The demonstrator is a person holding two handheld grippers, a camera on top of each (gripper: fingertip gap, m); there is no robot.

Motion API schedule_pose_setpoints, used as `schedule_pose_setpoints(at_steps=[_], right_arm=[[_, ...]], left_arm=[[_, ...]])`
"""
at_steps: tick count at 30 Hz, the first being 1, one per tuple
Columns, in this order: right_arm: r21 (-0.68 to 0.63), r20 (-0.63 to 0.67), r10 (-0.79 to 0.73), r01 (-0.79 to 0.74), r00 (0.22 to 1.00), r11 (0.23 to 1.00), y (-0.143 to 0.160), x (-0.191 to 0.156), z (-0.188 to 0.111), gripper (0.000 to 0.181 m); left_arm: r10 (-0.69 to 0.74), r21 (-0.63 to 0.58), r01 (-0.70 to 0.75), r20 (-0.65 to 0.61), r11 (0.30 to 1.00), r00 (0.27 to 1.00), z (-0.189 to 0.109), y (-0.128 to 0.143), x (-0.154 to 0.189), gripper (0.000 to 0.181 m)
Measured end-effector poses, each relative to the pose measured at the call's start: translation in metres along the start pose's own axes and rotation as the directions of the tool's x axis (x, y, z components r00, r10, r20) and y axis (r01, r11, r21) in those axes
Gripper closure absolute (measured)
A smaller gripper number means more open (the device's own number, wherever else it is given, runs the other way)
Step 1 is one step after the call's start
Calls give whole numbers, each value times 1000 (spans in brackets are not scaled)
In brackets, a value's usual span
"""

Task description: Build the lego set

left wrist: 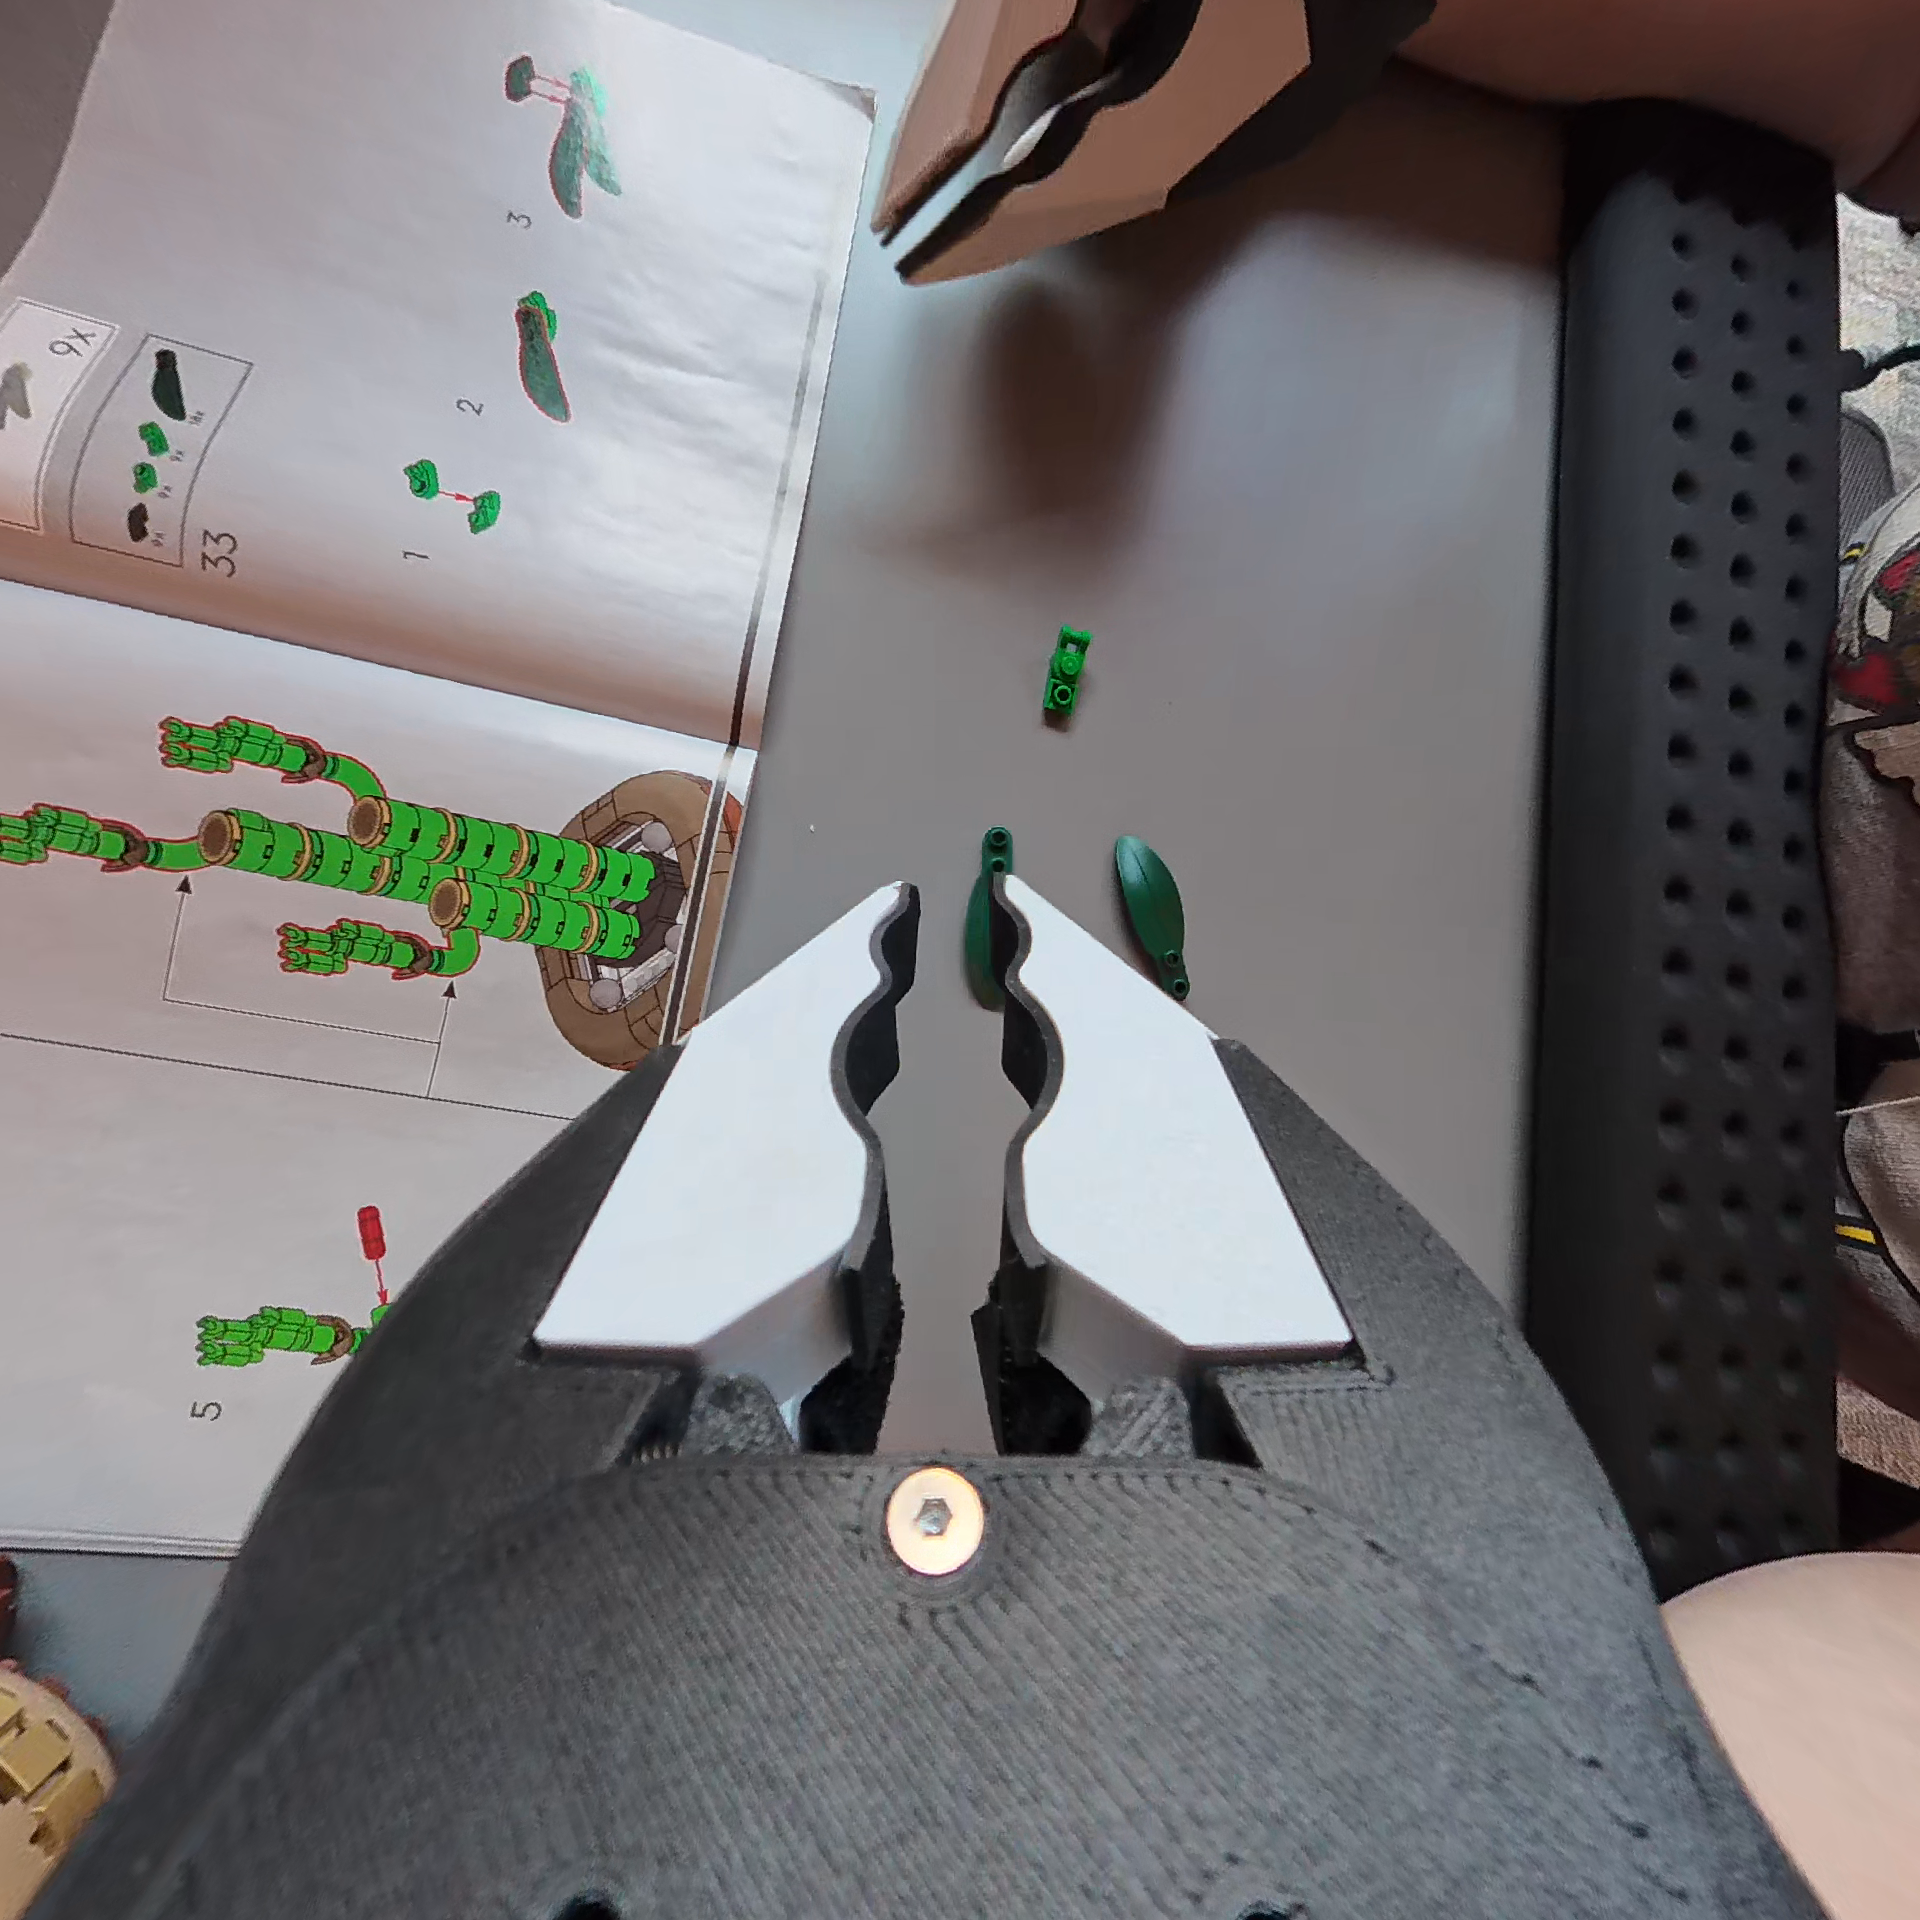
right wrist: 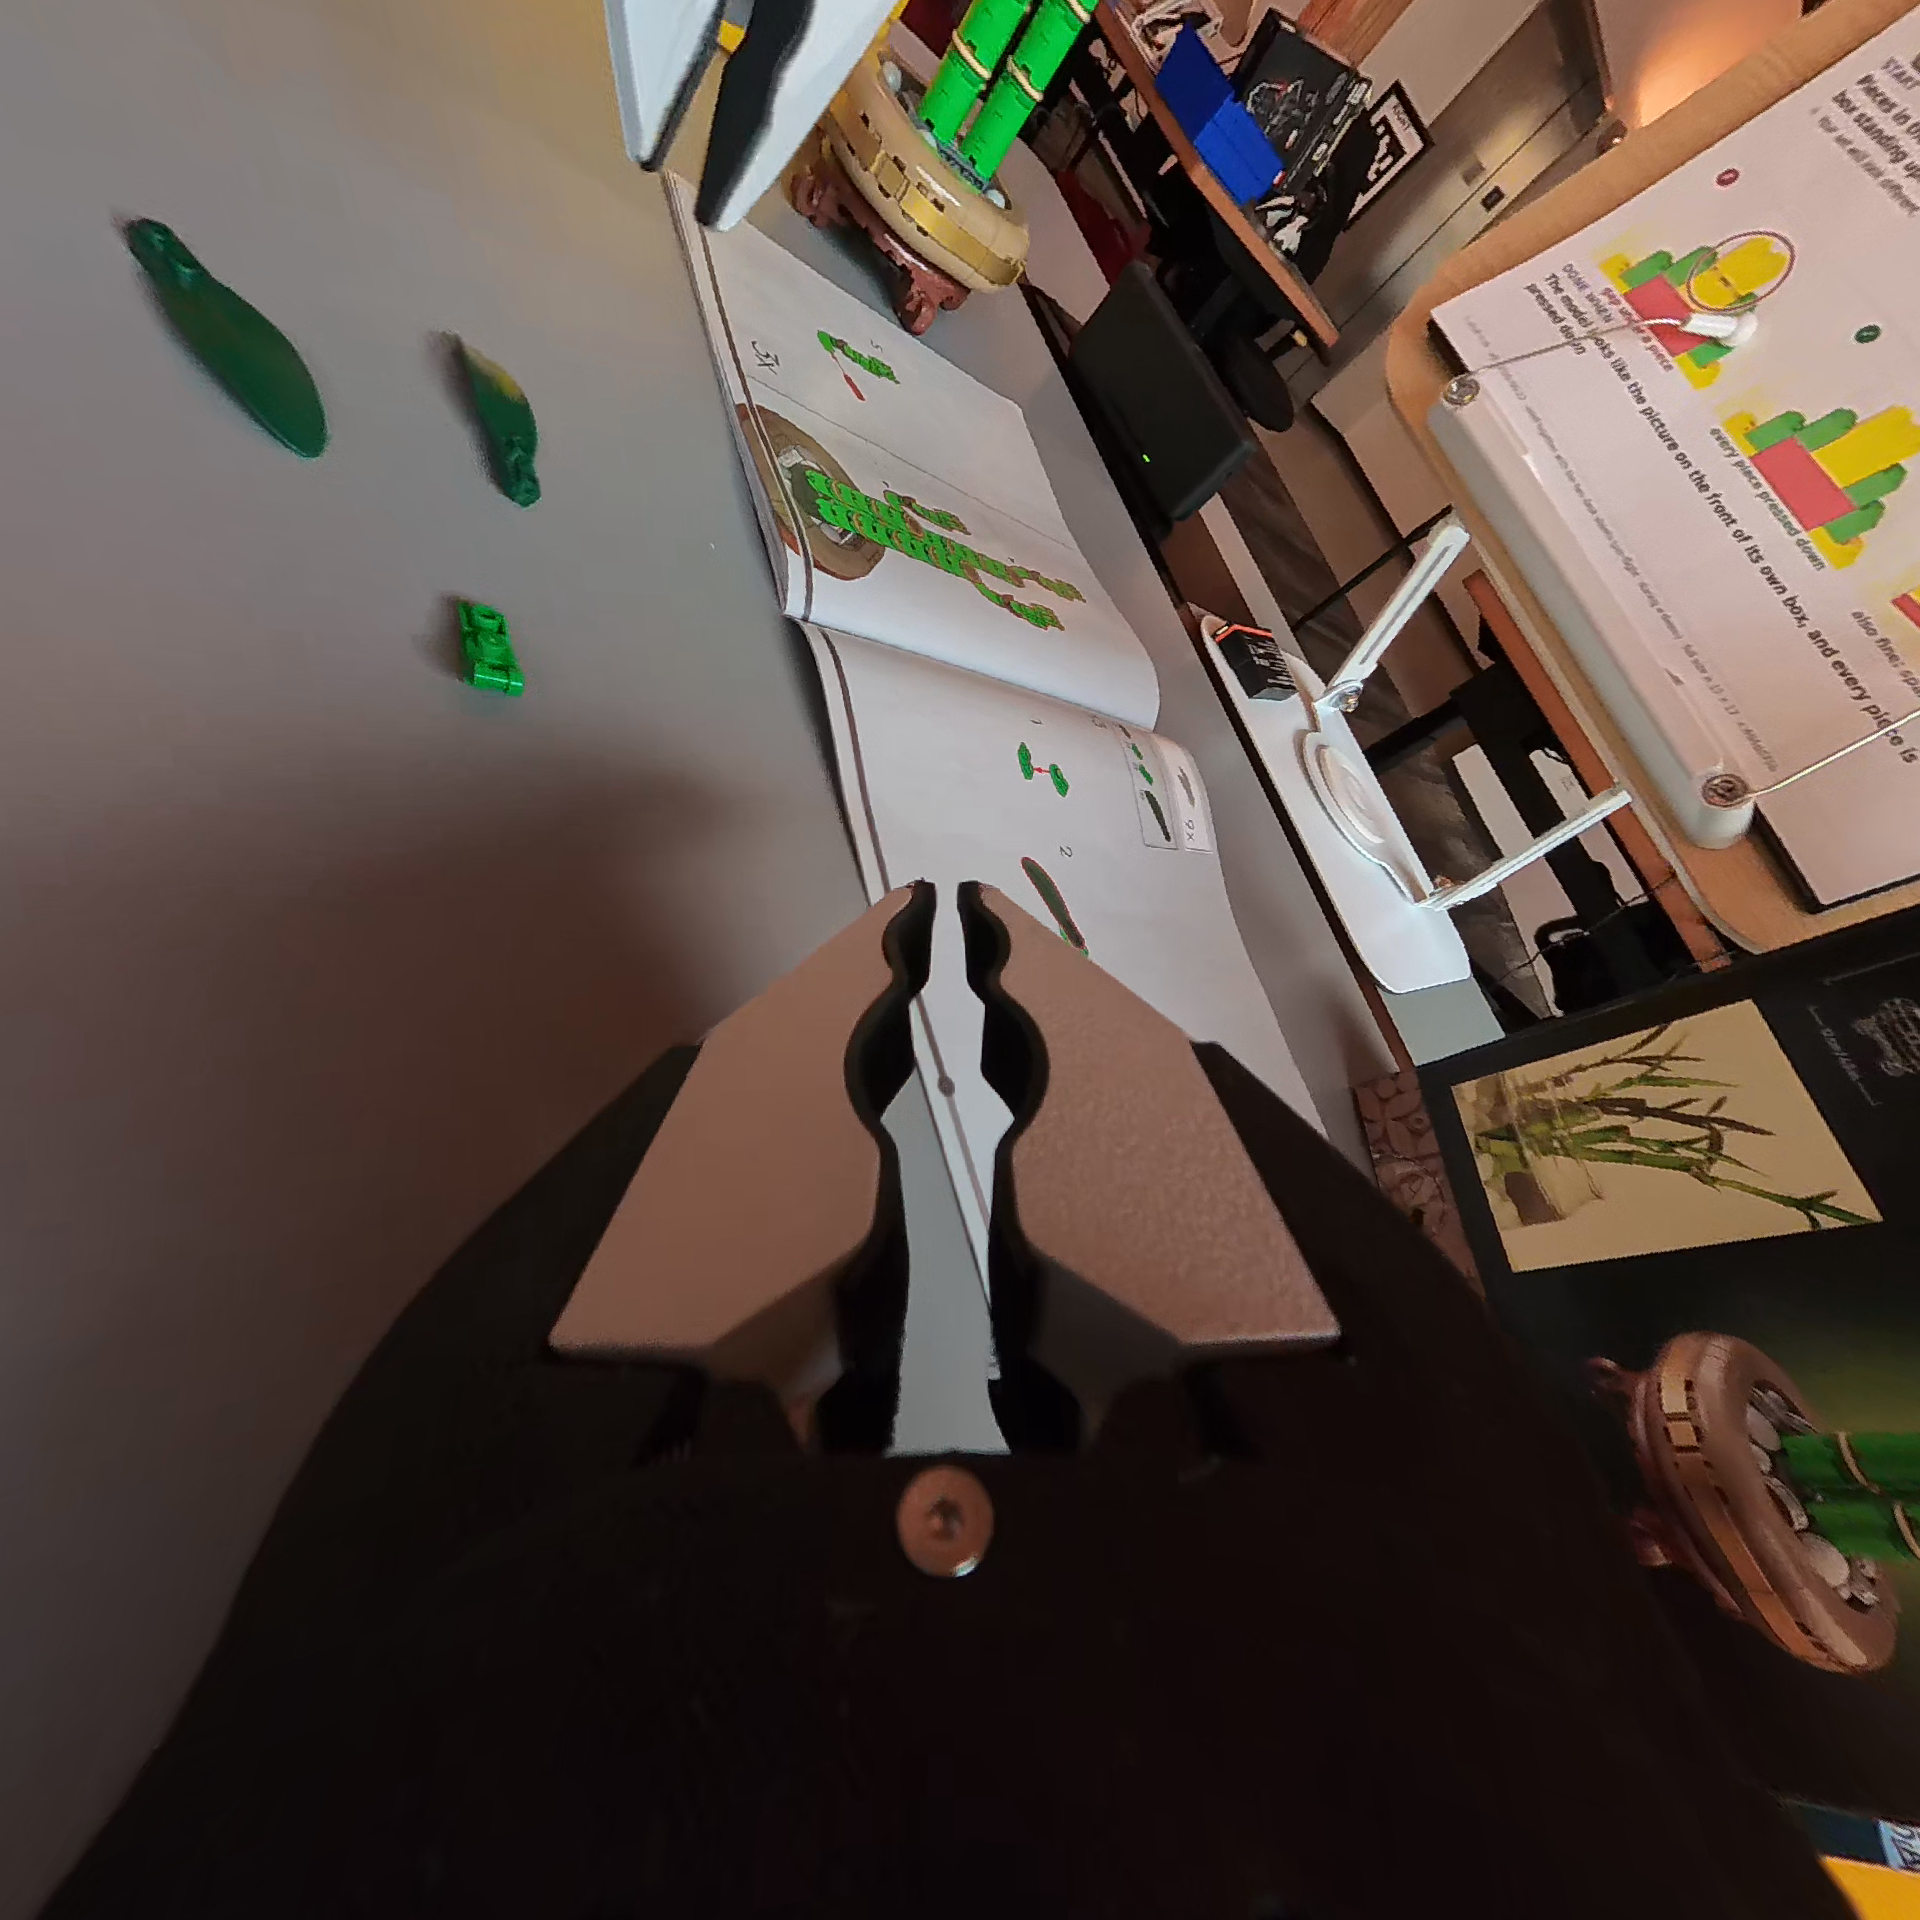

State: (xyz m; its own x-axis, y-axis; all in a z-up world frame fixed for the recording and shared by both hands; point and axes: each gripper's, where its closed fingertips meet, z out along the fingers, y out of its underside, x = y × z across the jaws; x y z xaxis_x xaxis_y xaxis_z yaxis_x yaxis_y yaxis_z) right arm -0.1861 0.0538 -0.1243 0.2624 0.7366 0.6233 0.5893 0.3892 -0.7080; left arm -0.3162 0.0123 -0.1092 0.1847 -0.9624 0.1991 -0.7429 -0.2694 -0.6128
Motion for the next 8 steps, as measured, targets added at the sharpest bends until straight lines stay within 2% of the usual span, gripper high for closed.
schedule_pose_setpoints(at_steps=[8], right_arm=[[-3, 13, -33, 33, 999, 999, -2, -5, 1, 177]], left_arm=[[0, 8, 0, -8, 1000, 1000, 1, -2, 1, 170]])
